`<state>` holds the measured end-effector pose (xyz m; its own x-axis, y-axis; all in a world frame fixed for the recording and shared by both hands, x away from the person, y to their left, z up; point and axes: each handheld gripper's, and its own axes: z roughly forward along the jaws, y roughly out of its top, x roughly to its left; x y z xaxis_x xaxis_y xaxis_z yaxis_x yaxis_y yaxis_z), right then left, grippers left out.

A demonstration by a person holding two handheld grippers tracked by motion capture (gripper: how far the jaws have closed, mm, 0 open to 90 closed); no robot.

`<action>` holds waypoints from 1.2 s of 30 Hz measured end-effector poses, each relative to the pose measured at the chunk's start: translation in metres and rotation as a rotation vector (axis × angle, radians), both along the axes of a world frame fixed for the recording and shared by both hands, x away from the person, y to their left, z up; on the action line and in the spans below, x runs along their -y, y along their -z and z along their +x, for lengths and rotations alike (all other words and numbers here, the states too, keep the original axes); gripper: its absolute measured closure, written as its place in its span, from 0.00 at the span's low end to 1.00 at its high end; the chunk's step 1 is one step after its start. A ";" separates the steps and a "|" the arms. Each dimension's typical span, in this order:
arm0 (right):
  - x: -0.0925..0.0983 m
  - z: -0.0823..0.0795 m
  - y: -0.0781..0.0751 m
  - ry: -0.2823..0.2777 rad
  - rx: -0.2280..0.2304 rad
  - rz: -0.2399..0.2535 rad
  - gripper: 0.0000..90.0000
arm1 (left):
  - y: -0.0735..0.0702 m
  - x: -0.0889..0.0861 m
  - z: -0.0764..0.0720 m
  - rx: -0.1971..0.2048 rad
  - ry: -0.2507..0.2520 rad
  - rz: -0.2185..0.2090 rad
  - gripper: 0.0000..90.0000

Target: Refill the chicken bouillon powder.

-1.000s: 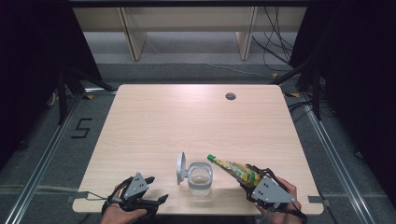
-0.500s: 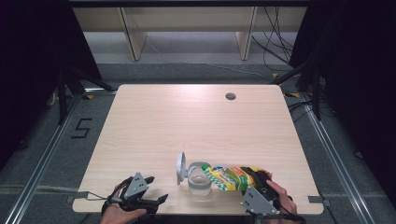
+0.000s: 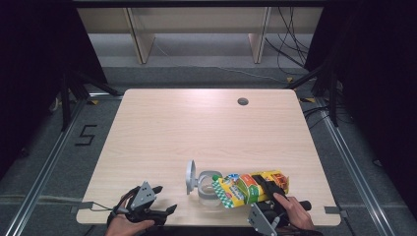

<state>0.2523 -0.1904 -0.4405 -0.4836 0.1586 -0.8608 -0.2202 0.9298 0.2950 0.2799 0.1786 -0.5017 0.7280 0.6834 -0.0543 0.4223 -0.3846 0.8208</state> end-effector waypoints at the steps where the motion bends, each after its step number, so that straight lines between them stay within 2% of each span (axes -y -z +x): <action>1: 0.000 0.000 -0.001 0.007 -0.012 -0.001 0.56 | 0.000 0.000 0.000 0.000 0.000 0.000 0.23; 3: 0.000 0.004 -0.004 -0.029 0.016 -0.051 0.56 | 0.000 0.000 0.000 0.003 -0.003 -0.001 0.23; 4: 0.000 0.003 -0.003 -0.003 0.004 -0.034 0.56 | 0.000 0.000 0.000 0.003 -0.003 -0.002 0.23; 6: -0.001 0.003 -0.003 -0.004 0.006 -0.049 0.56 | 0.000 0.000 0.000 0.002 0.002 -0.005 0.23; 7: -0.002 0.001 -0.004 -0.005 0.025 -0.079 0.56 | 0.000 0.000 0.000 0.003 0.002 -0.006 0.23; 8: -0.002 0.001 -0.004 -0.005 0.025 -0.079 0.56 | 0.001 0.001 0.000 0.002 -0.001 -0.014 0.23; 10: -0.003 0.000 -0.005 -0.012 0.039 -0.105 0.56 | 0.000 0.000 0.000 0.002 0.001 0.004 0.23; 12: -0.005 -0.001 -0.008 -0.036 0.065 -0.144 0.56 | 0.000 0.000 0.000 0.001 -0.001 0.003 0.23; 14: -0.007 -0.001 -0.011 -0.067 0.116 -0.225 0.56 | 0.002 0.002 0.000 0.003 -0.002 -0.018 0.23; 15: -0.009 -0.001 -0.012 -0.073 0.133 -0.257 0.56 | 0.001 0.000 0.001 0.003 0.005 0.004 0.23; 16: -0.011 0.000 -0.016 -0.111 0.167 -0.316 0.57 | 0.001 0.000 0.001 0.003 0.005 0.008 0.23; 17: -0.009 -0.004 -0.008 -0.031 0.111 -0.213 0.58 | 0.000 0.000 0.001 -0.003 0.010 0.014 0.23; 18: -0.009 -0.006 -0.007 -0.011 0.110 -0.212 0.58 | 0.000 0.000 0.001 0.003 0.011 0.017 0.23; 19: -0.012 -0.002 -0.013 -0.077 0.150 -0.279 0.58 | 0.000 0.000 0.000 0.003 0.005 0.004 0.23; 20: -0.014 -0.003 -0.013 -0.077 0.146 -0.295 0.58 | 0.000 0.000 0.000 0.002 0.001 0.006 0.23; 21: -0.015 -0.002 -0.014 -0.093 0.163 -0.313 0.59 | 0.000 0.000 0.000 -0.001 0.001 -0.004 0.23; 22: -0.015 -0.004 -0.011 -0.078 0.165 -0.296 0.59 | 0.000 0.000 0.000 -0.001 0.000 -0.002 0.23; 23: -0.018 0.000 -0.018 -0.160 0.214 -0.398 0.59 | 0.000 0.000 0.000 -0.002 0.001 -0.002 0.23; 24: -0.015 -0.004 -0.012 -0.077 0.169 -0.330 0.59 | 0.001 0.000 0.000 -0.003 0.001 -0.003 0.23; 25: -0.015 -0.004 -0.013 -0.083 0.172 -0.335 0.59 | 0.001 0.001 0.000 -0.003 0.000 -0.009 0.23; 26: -0.016 -0.003 -0.016 -0.109 0.200 -0.355 0.59 | 0.000 0.000 0.001 0.001 0.013 0.012 0.23; 27: -0.016 -0.004 -0.016 -0.104 0.207 -0.367 0.59 | 0.000 -0.001 0.000 0.002 0.015 0.024 0.23; 28: -0.016 -0.004 -0.013 -0.089 0.190 -0.348 0.59 | 0.000 -0.001 0.001 0.005 0.016 0.019 0.23; 29: -0.016 -0.006 -0.012 -0.070 0.194 -0.353 0.59 | 0.001 0.001 0.000 0.002 0.001 -0.011 0.23; 30: -0.017 -0.006 -0.011 -0.081 0.202 -0.348 0.59 | 0.001 0.001 0.001 0.003 -0.001 -0.008 0.23; 31: -0.018 -0.005 -0.013 -0.101 0.204 -0.377 0.59 | 0.001 -0.001 0.001 0.006 0.005 0.023 0.23; 33: -0.018 -0.007 -0.015 -0.088 0.208 -0.385 0.59 | 0.002 0.002 0.000 0.001 -0.004 -0.020 0.23; 34: -0.018 -0.008 -0.014 -0.077 0.200 -0.376 0.59 | 0.001 0.001 0.001 0.003 -0.002 -0.008 0.23; 35: -0.019 -0.007 -0.015 -0.104 0.229 -0.390 0.59 | 0.001 0.000 0.001 0.006 0.006 0.023 0.23; 36: -0.019 -0.007 -0.015 -0.109 0.240 -0.407 0.59 | 0.001 0.000 0.001 0.005 0.001 0.007 0.23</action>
<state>0.2457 -0.1713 -0.4250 -0.2587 -0.2544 -0.9319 -0.3401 0.9269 -0.1587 0.2809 0.1782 -0.5029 0.7291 0.6829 -0.0459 0.4174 -0.3906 0.8205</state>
